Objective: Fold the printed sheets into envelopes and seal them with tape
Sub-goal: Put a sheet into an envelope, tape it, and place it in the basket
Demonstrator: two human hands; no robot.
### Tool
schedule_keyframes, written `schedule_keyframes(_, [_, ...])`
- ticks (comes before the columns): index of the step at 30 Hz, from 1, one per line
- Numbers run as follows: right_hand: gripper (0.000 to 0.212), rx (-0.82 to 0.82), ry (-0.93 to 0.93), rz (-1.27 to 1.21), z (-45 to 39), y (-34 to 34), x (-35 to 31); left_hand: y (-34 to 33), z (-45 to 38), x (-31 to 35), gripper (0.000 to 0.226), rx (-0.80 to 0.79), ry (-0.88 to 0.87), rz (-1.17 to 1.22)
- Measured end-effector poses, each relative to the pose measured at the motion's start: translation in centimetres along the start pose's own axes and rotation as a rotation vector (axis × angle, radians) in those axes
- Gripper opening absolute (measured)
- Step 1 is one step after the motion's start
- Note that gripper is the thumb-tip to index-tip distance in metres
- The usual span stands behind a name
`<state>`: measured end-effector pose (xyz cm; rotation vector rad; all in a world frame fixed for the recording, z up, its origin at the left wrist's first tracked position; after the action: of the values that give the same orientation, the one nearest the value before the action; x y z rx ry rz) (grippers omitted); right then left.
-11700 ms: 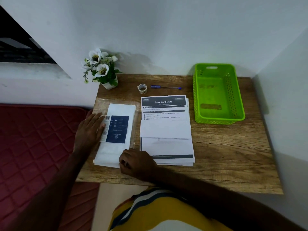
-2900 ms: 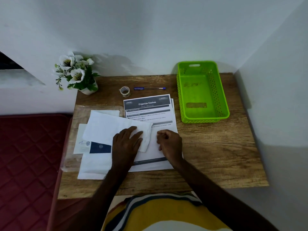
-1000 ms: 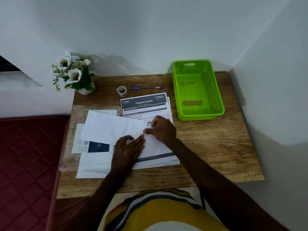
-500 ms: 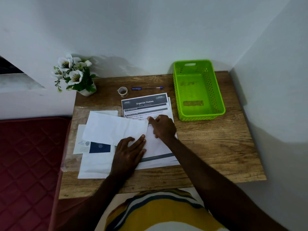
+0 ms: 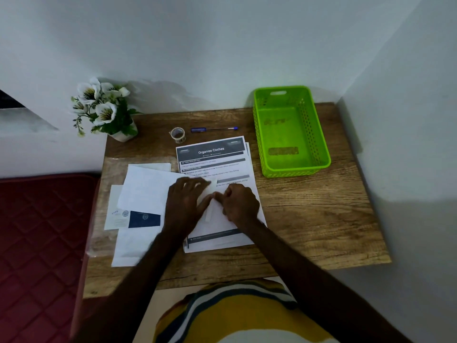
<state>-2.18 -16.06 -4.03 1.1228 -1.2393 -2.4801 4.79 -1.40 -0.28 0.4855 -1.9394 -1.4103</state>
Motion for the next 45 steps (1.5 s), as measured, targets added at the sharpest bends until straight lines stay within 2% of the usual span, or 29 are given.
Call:
schedule_keyframes(4, [0.047,0.011,0.016,-0.023,0.0,-0.1,0.3,-1.5,-3.5,-0.7,0.045,-0.183,-0.005,-0.036])
schedule_keyframes(15, [0.041,0.072,0.061,-0.019,0.3,-0.1,0.4,-2.9,-7.2,-2.3,0.023,-0.308,-0.036,0.056])
schedule_keyframes(19, [0.035,0.036,0.062,-0.070,0.1,-0.1,0.4,-2.6,-7.7,-2.6,0.009,-0.346,-0.011,0.204])
schedule_keyframes(24, [0.029,-0.011,0.218,-0.265,-0.6,1.4,-1.8,-1.7,-8.4,-2.6,0.014,-0.468,0.072,0.451])
schedule_keyframes(26, [0.029,-0.095,0.251,-0.413,-1.0,1.3,-2.8,-1.0,-8.7,-2.5,0.014,-0.461,0.097,0.537])
schedule_keyframes(30, [0.031,-0.197,0.159,-0.732,-1.0,0.6,-3.1,0.5,-9.2,-2.2,0.018,-0.417,0.125,0.574])
schedule_keyframes(34, [0.029,-0.155,0.169,-0.737,-0.6,0.7,-3.2,0.5,-9.2,-1.7,0.014,-0.434,0.144,0.589])
schedule_keyframes(40, [0.021,-0.325,0.046,-0.800,0.5,-1.2,-2.2,0.4,-9.6,-1.9,0.023,-0.410,0.196,0.563])
schedule_keyframes(45, [0.027,-0.281,0.019,-0.788,0.6,-1.0,-1.8,0.7,-9.5,-1.5,0.022,-0.400,0.196,0.562])
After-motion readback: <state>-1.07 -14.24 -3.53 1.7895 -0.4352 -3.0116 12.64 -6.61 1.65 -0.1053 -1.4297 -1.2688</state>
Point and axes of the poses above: each hand's wrist, its own z-axis away from the middle knuckle, its own y-axis out of the back of the hand, x = y × z, the point moved 8 cm from there along -z, towards the middle knuckle, and after that the axes turned 2 degrees about -z, right-handed, at the moved point
